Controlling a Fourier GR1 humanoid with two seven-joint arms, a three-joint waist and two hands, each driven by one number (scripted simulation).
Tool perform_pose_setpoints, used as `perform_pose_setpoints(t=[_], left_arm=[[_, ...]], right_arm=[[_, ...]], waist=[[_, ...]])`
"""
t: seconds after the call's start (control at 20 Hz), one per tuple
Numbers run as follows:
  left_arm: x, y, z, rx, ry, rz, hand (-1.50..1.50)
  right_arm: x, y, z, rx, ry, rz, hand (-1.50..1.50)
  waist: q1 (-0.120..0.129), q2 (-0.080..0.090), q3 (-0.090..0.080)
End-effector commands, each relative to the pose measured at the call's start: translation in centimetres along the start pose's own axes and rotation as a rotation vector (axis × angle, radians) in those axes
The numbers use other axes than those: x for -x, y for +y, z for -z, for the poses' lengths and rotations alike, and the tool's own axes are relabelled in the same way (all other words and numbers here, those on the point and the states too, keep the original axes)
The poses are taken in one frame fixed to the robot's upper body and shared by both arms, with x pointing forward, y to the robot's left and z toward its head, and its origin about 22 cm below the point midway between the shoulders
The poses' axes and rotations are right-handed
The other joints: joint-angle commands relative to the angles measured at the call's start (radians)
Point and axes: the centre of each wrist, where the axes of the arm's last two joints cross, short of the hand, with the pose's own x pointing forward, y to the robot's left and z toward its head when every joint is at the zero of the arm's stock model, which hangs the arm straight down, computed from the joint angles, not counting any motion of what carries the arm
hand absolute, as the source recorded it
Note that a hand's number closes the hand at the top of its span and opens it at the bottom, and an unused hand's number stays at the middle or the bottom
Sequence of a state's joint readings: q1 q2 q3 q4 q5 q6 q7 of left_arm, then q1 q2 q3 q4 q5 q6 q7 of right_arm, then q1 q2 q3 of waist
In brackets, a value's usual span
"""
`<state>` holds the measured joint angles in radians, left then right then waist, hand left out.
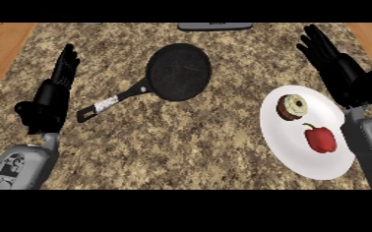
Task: Pick the bell pepper from the plate and place it in the pan
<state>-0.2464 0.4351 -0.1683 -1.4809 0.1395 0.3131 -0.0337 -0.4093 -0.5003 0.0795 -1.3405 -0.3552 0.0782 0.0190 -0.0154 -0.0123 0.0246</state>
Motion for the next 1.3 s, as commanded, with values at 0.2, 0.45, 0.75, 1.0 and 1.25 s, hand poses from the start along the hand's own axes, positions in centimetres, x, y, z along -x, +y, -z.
perform_pose_setpoints(t=[0.2,0.45,0.75,1.0,1.25], left_arm=[[3.3,0.0,-4.5,0.054,0.230,0.103,0.00],[6.5,1.0,-7.4,0.048,0.375,0.095,0.00],[5.3,1.6,-7.1,0.051,0.348,0.106,0.00],[5.0,1.4,-8.3,0.077,0.349,0.100,0.00],[5.0,1.7,-9.7,0.103,0.359,0.093,0.00]], right_arm=[[0.8,-5.7,-2.8,0.434,0.018,0.011,-1.50],[5.4,-10.1,-9.4,0.911,0.358,-0.173,-1.50],[2.7,-10.0,-15.1,0.671,0.571,-0.540,-1.50],[-3.7,-9.3,-13.9,0.513,0.636,-0.649,-1.50],[-7.0,-8.3,-12.7,0.337,0.714,-0.659,-1.50]], waist=[[0.018,0.008,-0.023],[-0.045,-0.001,-0.027],[-0.035,0.000,-0.030],[-0.006,0.005,-0.028],[0.016,0.008,-0.026]])
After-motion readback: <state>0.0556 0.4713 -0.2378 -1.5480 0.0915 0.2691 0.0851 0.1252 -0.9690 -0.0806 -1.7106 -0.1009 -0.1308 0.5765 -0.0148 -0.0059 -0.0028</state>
